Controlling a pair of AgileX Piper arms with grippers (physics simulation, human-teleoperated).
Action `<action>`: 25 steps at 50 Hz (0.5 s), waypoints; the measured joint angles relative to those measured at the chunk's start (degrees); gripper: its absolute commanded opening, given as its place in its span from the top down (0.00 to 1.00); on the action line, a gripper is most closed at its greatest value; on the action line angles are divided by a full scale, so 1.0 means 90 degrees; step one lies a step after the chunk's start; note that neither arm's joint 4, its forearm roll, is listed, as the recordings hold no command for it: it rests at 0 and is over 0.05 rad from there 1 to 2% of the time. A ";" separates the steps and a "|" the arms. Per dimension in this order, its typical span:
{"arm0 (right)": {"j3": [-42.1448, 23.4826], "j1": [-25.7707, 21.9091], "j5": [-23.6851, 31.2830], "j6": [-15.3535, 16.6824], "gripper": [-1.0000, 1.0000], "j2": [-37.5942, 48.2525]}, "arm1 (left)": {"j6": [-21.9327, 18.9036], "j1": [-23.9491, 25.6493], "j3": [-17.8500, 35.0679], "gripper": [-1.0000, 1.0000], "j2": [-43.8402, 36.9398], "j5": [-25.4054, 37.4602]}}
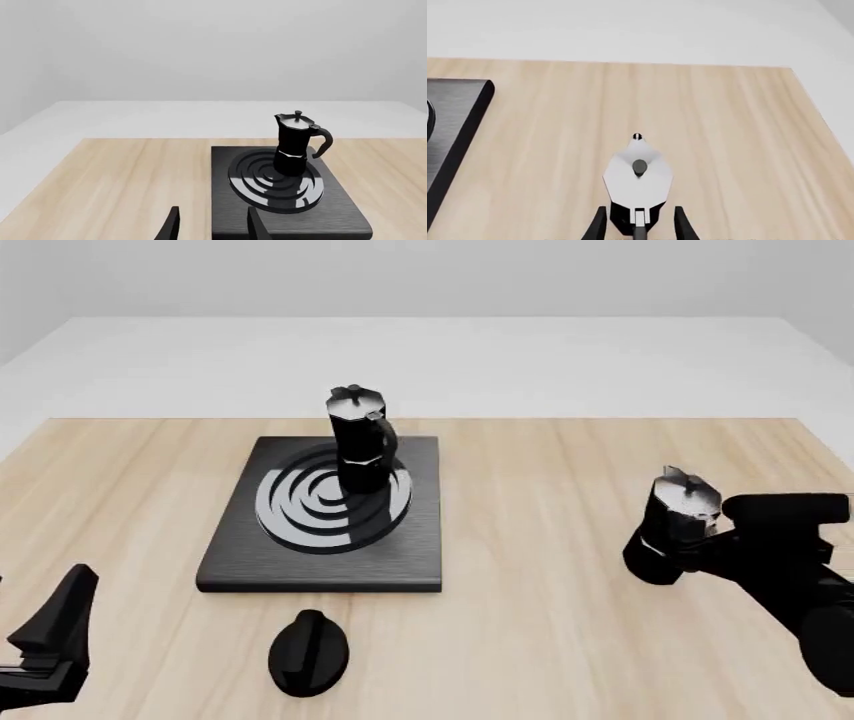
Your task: Put both moka pots on the stove.
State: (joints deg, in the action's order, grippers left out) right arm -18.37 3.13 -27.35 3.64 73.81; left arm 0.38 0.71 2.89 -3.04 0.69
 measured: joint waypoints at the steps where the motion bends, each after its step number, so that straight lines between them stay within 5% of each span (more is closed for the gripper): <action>1: 0.0005 -0.0004 -0.0017 -0.0003 0.00 0.0026 | 0.0000 0.0000 0.0000 0.00 0.0000 0.0000; 25: 0.0146 -0.0040 -0.0429 -0.0059 0.00 0.0527 | 0.0000 0.0000 0.0000 0.00 0.0000 0.0000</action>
State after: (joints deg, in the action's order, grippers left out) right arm -17.06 2.77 -31.21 3.11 78.56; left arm 0.38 0.71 2.89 -3.04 0.69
